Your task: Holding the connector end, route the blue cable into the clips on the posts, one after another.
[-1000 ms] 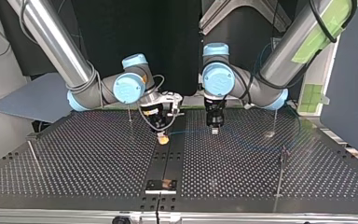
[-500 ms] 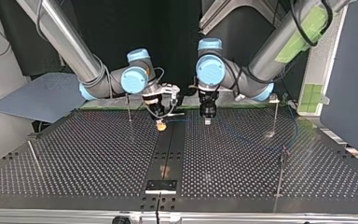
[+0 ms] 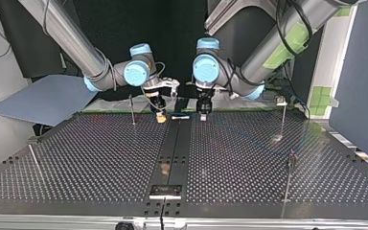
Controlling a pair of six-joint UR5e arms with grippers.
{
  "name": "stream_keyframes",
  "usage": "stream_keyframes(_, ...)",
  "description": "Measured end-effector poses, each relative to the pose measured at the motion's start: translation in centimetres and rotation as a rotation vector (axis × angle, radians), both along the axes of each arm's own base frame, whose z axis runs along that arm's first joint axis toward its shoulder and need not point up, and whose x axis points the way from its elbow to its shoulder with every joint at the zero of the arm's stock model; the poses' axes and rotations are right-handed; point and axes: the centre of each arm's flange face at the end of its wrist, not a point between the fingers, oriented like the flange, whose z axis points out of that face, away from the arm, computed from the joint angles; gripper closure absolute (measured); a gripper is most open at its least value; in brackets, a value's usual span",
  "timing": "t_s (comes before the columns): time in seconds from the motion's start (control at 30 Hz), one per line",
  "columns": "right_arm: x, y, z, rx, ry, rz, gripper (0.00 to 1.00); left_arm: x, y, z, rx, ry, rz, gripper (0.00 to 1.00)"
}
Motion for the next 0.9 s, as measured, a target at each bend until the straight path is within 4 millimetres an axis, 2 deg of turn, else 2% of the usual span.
stream_keyframes(0.53,-4.2,0.8,-4.7,-0.008,0.017,-0.071,1.00,-1.7,-3.6,-7.6,0.021,0.054,-0.075,1.00)
stream_keyframes(0.77,-6.4,1.1,-6.8,-0.003,0.022,-0.118,1.00,-2.6,-4.9,-8.6,0.013,0.052,-0.100,1.00)
stream_keyframes(0.9,-7.6,1.7,-9.1,0.014,0.036,-0.132,1.00,-3.2,-5.8,-8.6,0.000,0.045,-0.117,1.00)
